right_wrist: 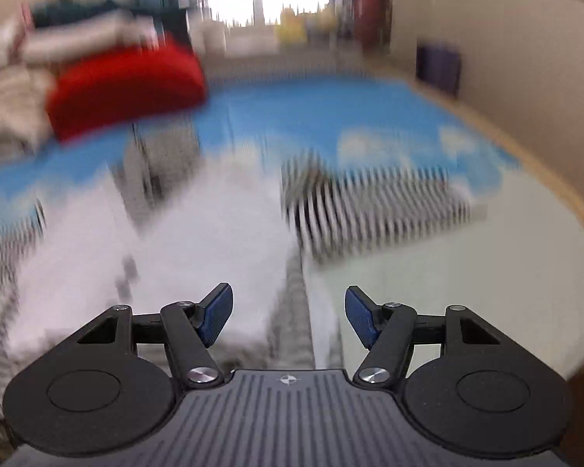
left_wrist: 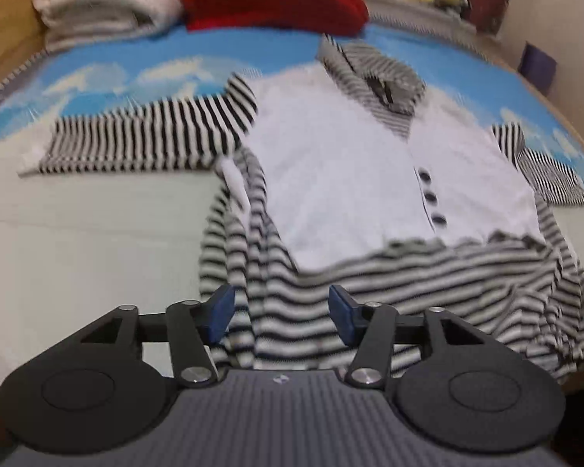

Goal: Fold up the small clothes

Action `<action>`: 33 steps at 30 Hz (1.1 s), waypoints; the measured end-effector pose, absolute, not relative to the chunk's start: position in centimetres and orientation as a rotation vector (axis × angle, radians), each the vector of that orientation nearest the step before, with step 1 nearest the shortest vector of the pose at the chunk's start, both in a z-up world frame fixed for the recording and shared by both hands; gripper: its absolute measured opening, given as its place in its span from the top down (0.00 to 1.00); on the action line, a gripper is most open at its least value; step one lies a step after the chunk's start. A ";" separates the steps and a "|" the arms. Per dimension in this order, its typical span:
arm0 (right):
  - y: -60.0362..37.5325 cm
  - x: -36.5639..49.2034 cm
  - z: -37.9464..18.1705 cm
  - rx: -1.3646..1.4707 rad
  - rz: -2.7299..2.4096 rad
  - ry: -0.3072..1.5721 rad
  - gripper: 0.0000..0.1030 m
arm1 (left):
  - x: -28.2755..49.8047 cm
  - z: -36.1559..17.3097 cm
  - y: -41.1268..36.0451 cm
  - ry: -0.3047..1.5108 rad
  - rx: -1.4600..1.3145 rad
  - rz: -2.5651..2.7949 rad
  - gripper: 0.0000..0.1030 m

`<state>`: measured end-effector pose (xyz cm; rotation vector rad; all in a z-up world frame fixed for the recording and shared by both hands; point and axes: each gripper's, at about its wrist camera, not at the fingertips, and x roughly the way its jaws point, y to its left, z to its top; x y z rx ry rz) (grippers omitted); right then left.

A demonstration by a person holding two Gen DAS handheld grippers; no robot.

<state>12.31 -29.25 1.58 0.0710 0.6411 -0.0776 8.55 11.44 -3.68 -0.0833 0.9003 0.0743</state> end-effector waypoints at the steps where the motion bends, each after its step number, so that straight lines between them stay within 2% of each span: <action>1: -29.7 12.5 3.3 0.070 -0.078 0.590 0.35 | 8.6 -3.3 11.6 0.878 -0.084 0.084 0.34; 6: -31.6 12.9 6.5 0.044 -0.056 0.439 0.30 | 8.2 -1.8 11.6 0.759 -0.051 0.131 0.31; 9: -32.2 12.9 5.7 0.046 -0.056 0.462 0.30 | 8.0 -1.1 11.4 0.685 0.011 0.180 0.24; 11: -32.8 12.6 6.0 0.128 -0.054 0.446 0.33 | 8.0 -0.8 11.3 0.656 0.035 0.186 0.24; 18: -31.0 12.4 6.2 0.069 -0.073 0.372 0.33 | 10.3 0.2 13.5 0.706 -0.047 0.200 0.25; 21: -30.8 12.6 6.1 0.072 -0.057 0.378 0.33 | 12.3 1.8 14.9 0.699 -0.030 0.240 0.34; 24: -30.5 12.7 6.0 0.067 -0.061 0.385 0.33 | 15.6 3.6 16.6 0.697 -0.059 0.236 0.36; 26: -30.3 12.6 5.9 0.066 -0.064 0.387 0.33 | 18.4 4.2 17.6 0.690 -0.061 0.204 0.41; 27: -30.3 12.5 5.9 0.064 -0.065 0.387 0.33 | 19.5 4.3 18.1 0.685 -0.066 0.193 0.50; 28: -30.2 12.5 5.9 0.061 -0.064 0.387 0.33 | 20.6 4.1 18.9 0.678 -0.075 0.191 0.63; 30: -30.0 12.4 5.9 0.052 -0.054 0.388 0.33 | 22.6 3.4 20.8 0.669 -0.099 0.206 0.79; 31: -29.9 12.4 5.9 0.041 -0.048 0.388 0.33 | 23.5 2.7 22.1 0.671 -0.121 0.219 0.82; 33: -29.6 12.4 6.0 0.012 -0.038 0.388 0.33 | 24.6 1.0 24.8 0.685 -0.168 0.266 0.82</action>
